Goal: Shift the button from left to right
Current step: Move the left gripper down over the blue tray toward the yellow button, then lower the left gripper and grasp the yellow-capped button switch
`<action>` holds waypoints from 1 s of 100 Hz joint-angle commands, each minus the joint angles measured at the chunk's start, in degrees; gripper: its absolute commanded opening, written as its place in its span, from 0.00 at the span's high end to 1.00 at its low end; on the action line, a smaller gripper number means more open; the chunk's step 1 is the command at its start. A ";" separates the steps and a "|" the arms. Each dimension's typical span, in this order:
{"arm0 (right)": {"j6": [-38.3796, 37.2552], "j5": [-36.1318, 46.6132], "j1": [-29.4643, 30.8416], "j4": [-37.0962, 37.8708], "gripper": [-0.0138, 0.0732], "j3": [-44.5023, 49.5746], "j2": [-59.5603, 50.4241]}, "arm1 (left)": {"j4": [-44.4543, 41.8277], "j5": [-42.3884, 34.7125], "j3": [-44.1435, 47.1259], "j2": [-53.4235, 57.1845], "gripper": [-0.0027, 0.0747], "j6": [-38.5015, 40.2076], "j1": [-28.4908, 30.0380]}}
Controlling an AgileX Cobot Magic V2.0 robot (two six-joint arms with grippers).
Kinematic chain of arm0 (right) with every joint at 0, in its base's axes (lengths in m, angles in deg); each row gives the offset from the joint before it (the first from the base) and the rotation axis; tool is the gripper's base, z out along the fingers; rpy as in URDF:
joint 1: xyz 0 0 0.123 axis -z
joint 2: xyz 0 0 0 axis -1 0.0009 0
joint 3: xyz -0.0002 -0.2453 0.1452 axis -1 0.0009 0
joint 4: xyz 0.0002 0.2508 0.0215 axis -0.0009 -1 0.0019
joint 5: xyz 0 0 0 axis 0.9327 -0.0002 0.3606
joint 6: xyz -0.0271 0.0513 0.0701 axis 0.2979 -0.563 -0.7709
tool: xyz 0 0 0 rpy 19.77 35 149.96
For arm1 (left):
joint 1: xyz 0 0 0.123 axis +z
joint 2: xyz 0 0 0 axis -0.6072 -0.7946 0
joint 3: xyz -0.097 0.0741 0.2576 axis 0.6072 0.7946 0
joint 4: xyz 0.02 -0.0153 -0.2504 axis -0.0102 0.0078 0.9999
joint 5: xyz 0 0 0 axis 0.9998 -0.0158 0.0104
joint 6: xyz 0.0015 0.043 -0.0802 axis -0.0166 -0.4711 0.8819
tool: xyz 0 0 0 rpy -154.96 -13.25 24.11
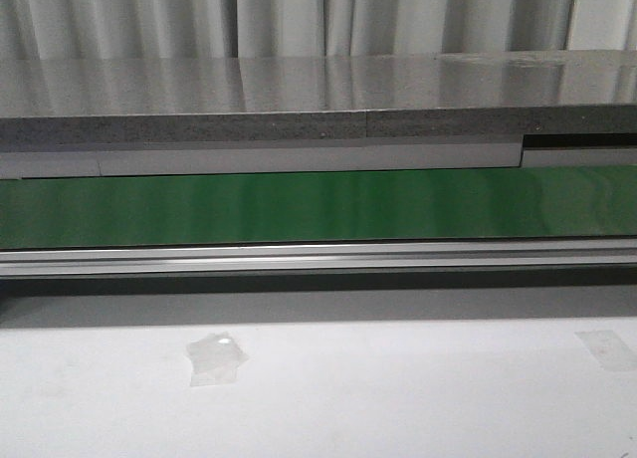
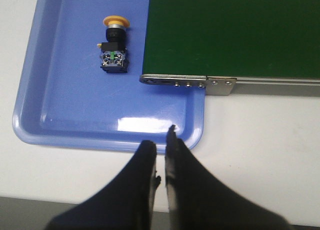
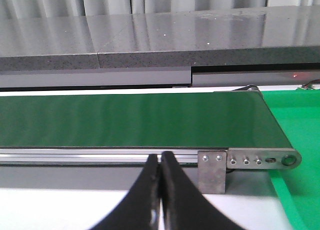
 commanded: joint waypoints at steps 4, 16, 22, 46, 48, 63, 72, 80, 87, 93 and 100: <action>0.27 4.83 -0.09 0.57 0.92 -0.87 -1.01 | -0.44 -2.27 -2.09 0.34 0.59 -0.78 -0.40; 0.27 4.83 -0.09 0.57 0.92 -0.87 -1.01 | -0.44 -2.38 -2.09 0.34 0.21 -0.78 -0.40; 0.27 4.83 -0.09 0.57 0.92 -0.87 -1.01 | -0.55 -2.82 -2.09 0.34 0.09 -0.78 -0.40; 0.27 4.83 -0.09 0.57 0.92 -0.87 -1.01 | -1.06 -3.69 -2.09 0.34 0.08 -0.78 -0.40; 0.27 4.83 -0.09 0.57 0.92 -0.87 -1.01 | -1.06 -3.83 -2.09 0.34 0.09 -0.78 -0.40; 0.27 4.83 -0.09 0.57 0.92 -0.87 -1.01 | -0.68 -4.49 -2.09 0.24 0.14 -0.34 -0.40; 0.27 4.83 -0.09 0.57 0.92 -0.87 -1.01 | -0.79 -5.08 -2.09 0.13 0.14 0.12 -0.40; 0.27 4.83 -0.09 0.57 0.92 -0.87 -1.01 | -2.97 -6.14 -2.09 0.13 0.14 2.60 -0.13; 0.27 4.83 -0.09 0.57 0.92 -0.87 -1.01 | -3.84 -6.40 -2.66 -0.30 0.14 3.33 1.34; 0.27 4.83 -0.09 0.57 0.92 -0.87 -1.01 | -3.84 -6.40 -3.47 -1.37 0.14 3.33 3.47; 0.27 4.83 -0.09 0.57 0.92 -0.87 -1.01 | -3.95 -6.83 -4.81 -2.93 0.14 2.95 6.74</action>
